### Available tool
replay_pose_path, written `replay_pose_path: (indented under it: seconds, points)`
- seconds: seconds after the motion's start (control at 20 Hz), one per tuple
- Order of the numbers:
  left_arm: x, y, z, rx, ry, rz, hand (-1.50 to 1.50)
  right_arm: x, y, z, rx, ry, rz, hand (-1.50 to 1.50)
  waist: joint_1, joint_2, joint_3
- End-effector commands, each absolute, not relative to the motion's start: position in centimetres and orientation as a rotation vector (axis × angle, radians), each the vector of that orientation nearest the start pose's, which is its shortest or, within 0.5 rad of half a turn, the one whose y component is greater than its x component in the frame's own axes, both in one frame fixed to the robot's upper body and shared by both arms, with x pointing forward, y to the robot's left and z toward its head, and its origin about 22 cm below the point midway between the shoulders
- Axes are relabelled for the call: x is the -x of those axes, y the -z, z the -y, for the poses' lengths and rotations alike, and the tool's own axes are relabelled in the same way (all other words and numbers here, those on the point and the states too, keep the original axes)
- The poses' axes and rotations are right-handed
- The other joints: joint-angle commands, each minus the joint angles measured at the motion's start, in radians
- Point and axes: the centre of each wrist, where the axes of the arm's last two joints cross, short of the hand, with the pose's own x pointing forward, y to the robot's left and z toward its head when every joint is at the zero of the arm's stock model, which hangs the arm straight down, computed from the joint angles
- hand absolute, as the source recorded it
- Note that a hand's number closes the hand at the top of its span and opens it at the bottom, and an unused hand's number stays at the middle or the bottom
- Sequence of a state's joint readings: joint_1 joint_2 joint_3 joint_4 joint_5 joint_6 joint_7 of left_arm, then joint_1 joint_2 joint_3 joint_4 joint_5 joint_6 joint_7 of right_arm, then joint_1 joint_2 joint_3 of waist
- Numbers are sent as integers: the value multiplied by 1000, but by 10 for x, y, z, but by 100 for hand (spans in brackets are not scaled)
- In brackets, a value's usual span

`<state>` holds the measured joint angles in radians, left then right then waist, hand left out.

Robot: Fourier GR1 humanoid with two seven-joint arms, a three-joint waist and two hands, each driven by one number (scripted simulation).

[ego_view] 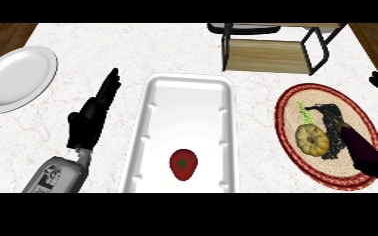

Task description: Pick the squash from the placemat and place it in the tiered shelf

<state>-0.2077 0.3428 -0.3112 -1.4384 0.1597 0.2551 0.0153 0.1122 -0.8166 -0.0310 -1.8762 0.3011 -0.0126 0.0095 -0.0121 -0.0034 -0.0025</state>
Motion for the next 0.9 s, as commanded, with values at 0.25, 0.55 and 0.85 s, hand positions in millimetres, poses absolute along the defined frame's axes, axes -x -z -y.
replay_pose_path:
  seconds: [0.25, 0.55, 0.85]
  points:
    - [-290, -25, -221, -94, 264, 1579, 0, -192, -161, 295, 1091, -1280, 1152, -150, 14, 5, -1]
    - [-289, -10, -222, -112, 259, 1580, 0, -174, -161, 249, 1125, -1304, 1058, -150, 14, 4, 1]
    - [-285, -26, -246, -115, 243, 1583, 0, -165, -134, 238, 1128, -1293, 1075, -150, 9, 2, 3]
